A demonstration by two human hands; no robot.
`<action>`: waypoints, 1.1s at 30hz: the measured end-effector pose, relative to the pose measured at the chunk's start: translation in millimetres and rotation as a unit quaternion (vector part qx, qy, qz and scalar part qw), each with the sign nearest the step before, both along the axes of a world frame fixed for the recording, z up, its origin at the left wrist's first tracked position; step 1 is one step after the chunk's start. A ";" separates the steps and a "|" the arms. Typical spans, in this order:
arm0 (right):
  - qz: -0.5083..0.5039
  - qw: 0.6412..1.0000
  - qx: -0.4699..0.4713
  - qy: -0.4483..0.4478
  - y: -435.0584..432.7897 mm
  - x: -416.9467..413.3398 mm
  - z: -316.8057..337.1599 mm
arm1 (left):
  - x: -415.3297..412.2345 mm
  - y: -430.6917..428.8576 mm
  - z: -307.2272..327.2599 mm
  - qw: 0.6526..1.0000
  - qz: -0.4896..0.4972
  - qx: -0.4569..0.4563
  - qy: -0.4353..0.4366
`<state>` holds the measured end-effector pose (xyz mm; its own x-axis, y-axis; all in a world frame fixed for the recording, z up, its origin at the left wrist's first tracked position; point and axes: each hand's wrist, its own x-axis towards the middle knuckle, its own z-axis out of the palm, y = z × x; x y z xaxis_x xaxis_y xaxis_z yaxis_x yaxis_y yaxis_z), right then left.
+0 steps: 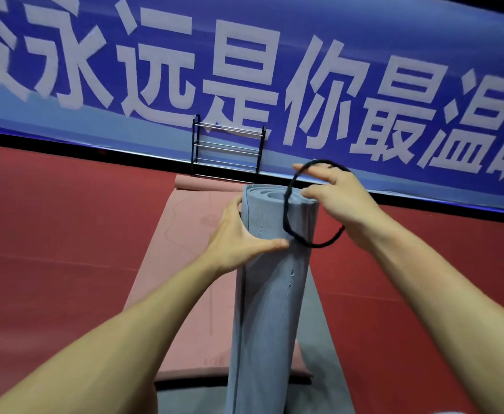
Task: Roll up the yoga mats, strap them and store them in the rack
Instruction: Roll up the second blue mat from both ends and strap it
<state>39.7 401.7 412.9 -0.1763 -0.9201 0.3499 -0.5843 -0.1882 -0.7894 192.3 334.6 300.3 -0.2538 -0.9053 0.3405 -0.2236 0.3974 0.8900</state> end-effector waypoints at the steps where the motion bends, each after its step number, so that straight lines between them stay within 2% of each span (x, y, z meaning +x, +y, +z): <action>1: 0.012 1.000 0.011 -0.008 -1.9 3.9 -0.7 | 1.7 1.3 0.7 1.000 -0.004 -0.001 -0.004; 4: 0.031 0.999 0.041 -0.005 -4.8 10.9 -4.7 | 3.1 2.7 -0.8 1.000 -0.030 0.001 0.001; 7: 0.012 0.995 0.063 0.079 -8.5 16.0 -3.9 | 5.7 4.8 1.2 0.996 -0.078 0.027 0.015; 11: -0.050 0.974 0.104 0.193 -8.6 20.9 4.0 | 12.5 16.3 16.2 0.970 -0.231 0.077 0.016; 12: -0.056 0.968 0.112 0.217 -7.5 21.7 5.5 | 11.1 18.1 17.6 0.968 -0.241 0.073 0.010; 15: -0.066 0.958 0.116 0.255 -5.1 24.7 6.6 | 0.4 19.3 14.0 0.982 -0.189 0.027 0.001; 19: -0.069 0.955 0.117 0.265 -5.1 26.1 6.2 | -5.5 19.7 12.3 0.994 -0.090 0.044 -0.053; 22: -0.041 0.956 0.114 0.268 -2.8 20.4 6.8 | -2.5 18.4 11.0 0.995 -0.041 0.012 -0.087; 28: -0.019 0.972 0.095 0.214 3.5 1.8 2.1 | 10.9 9.2 12.2 0.999 0.031 -0.020 -0.005; 33: -0.034 0.981 0.081 0.173 5.4 -3.3 -3.0 | 18.0 9.4 22.1 0.998 0.044 -0.031 0.042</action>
